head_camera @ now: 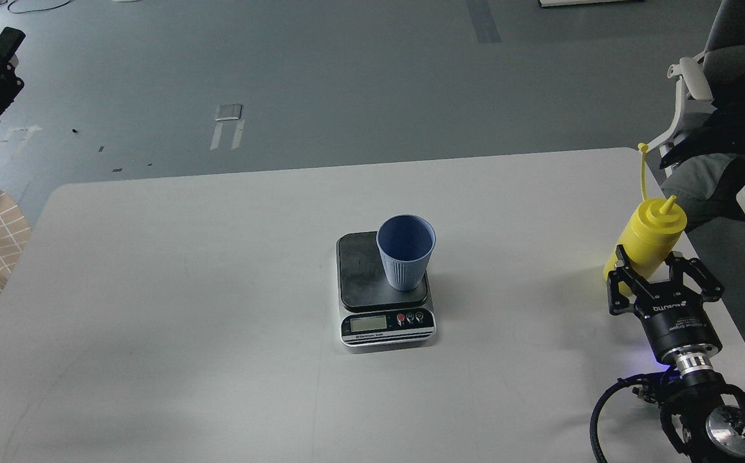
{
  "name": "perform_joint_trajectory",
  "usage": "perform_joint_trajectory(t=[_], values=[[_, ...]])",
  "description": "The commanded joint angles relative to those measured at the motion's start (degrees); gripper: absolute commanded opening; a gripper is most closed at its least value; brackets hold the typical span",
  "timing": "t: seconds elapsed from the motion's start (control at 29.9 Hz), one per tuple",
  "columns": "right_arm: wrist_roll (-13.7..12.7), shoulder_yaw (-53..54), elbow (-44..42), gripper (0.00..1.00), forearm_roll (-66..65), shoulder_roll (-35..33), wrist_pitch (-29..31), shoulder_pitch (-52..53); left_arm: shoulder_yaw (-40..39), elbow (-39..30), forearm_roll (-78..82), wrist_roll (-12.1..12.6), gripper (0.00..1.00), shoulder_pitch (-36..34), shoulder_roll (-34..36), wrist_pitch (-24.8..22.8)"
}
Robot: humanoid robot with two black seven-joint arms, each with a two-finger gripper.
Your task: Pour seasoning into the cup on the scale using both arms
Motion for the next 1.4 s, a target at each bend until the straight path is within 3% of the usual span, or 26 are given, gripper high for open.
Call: perform_joint_trajectory(t=[0.0,0.1,0.17,0.23,0.27,0.4,0.8,0.97,1.17,1.37], values=[[-0.6,-0.1,0.1,0.10,0.9,0.0,0.0,0.0,-0.1,-0.6,-0.1,0.0,0.98,0.6,0.6,0.0],[-1.0,-0.1,0.2,0.32,1.4,0.0,0.0,0.0,-0.1,-0.7,-0.1,0.0,0.98,0.6,0.5,0.0],[-1.9,0.1,0.2,0.66,1.5,0.0,0.0,-0.2,-0.2,-0.7,-0.1,0.0,0.98,0.6,0.5,0.0],[-4.1,0.5,0.3,0.89,2.2,0.0,0.0,-0.3,-0.2,-0.7,-0.1,0.0,0.98,0.5,0.3,0.0],[-4.8,0.5,0.4,0.94,2.9,0.0,0.0,-0.4,-0.2,-0.7,-0.1,0.0,0.98,0.5,0.3,0.0],[-7.4,0.6,1.8,0.99,6.4,0.0,0.0,-2.1,-0.2,-0.7,-0.1,0.0,0.98,0.5,0.1,0.0],[-7.4,1.8,13.1,1.00,9.6,0.0,0.0,-17.7,-0.4,-1.4,-0.1,0.0,0.98,0.4,0.2,0.0],[-6.9,7.2,16.7,1.00,10.6,-0.7,0.0,-21.7,-0.8,-1.5,-0.1,0.0,0.98,0.3,-0.3,0.0],[-6.7,17.8,21.8,1.00,10.1,-8.3,0.0,-23.1,-1.2,-1.5,-0.2,0.0,0.98,0.1,-1.1,0.0],[-6.7,28.0,22.8,0.99,10.0,-25.9,0.0,-16.6,-1.9,-1.5,-0.5,0.0,0.98,-0.5,-1.6,0.0]])
